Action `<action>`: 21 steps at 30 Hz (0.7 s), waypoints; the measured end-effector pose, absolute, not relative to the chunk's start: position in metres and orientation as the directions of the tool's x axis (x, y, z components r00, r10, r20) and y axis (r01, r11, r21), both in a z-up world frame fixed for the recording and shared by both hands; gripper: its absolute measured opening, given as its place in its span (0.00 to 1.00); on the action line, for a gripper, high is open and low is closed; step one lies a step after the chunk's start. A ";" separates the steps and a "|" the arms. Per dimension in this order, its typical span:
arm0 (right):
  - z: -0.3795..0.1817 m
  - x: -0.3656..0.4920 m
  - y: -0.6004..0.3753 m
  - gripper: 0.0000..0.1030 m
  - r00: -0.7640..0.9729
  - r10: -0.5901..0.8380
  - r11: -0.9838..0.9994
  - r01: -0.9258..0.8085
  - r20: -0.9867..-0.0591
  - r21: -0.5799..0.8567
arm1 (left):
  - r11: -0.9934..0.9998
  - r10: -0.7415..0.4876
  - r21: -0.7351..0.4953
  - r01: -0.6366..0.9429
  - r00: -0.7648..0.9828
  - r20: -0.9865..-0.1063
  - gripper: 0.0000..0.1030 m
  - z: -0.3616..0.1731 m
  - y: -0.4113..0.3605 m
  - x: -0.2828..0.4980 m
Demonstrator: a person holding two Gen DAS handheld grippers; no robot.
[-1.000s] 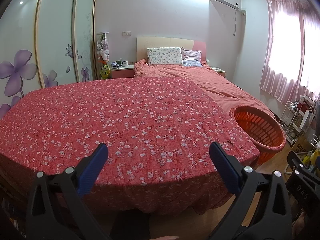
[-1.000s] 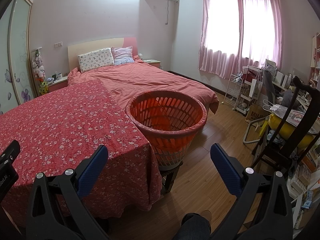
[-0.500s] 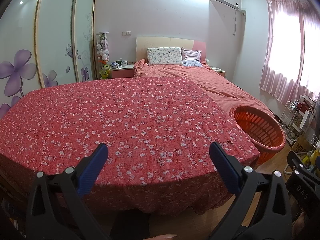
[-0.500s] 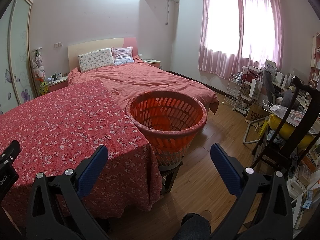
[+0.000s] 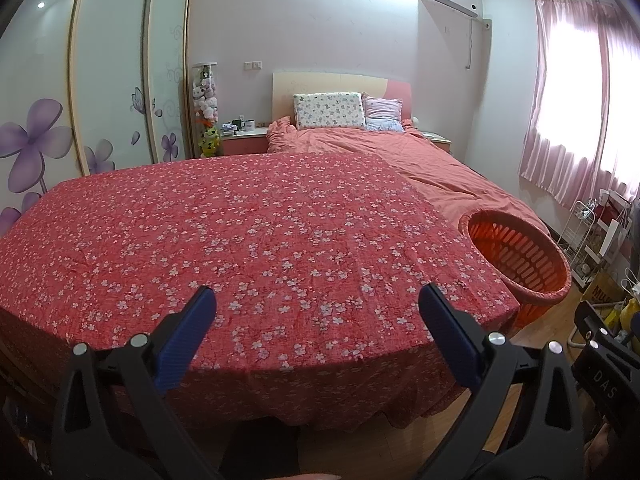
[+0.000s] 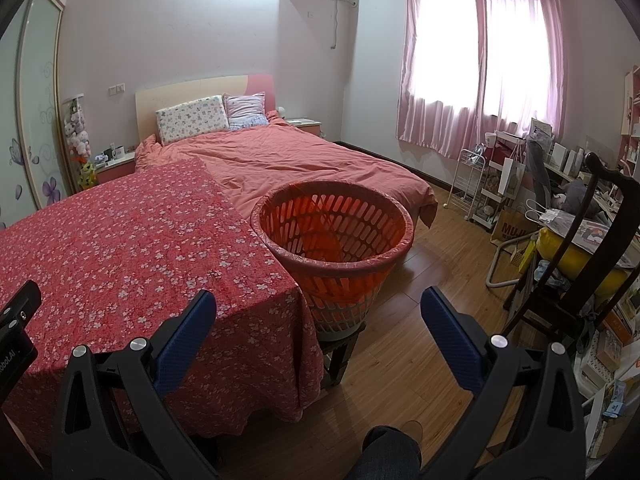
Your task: Collect trash
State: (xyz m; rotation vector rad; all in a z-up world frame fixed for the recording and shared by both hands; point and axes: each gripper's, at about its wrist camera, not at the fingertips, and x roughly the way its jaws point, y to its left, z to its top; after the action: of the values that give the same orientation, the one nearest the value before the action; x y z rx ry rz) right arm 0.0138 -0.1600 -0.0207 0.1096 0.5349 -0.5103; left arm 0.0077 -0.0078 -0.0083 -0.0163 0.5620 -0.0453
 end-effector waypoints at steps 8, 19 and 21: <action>-0.021 0.014 -0.160 0.98 0.739 -0.436 0.870 0.491 -0.513 -0.031 | 0.999 -0.048 -0.027 0.039 0.844 -0.534 0.96 -0.009 -0.008 0.008; -0.021 0.014 -0.160 0.98 0.739 -0.434 0.871 0.490 -0.515 -0.031 | 0.999 -0.047 -0.027 0.038 0.842 -0.537 0.96 -0.011 -0.007 0.008; -0.023 0.015 -0.158 0.98 0.739 -0.433 0.872 0.489 -0.517 -0.031 | 0.999 -0.047 -0.025 0.039 0.843 -0.537 0.96 -0.011 -0.006 0.007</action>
State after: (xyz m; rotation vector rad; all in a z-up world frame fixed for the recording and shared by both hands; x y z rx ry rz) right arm 0.0150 -0.1581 -0.0228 0.1091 0.5393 -0.5070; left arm 0.0070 -0.0064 -0.0111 -0.0132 0.5669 -0.0453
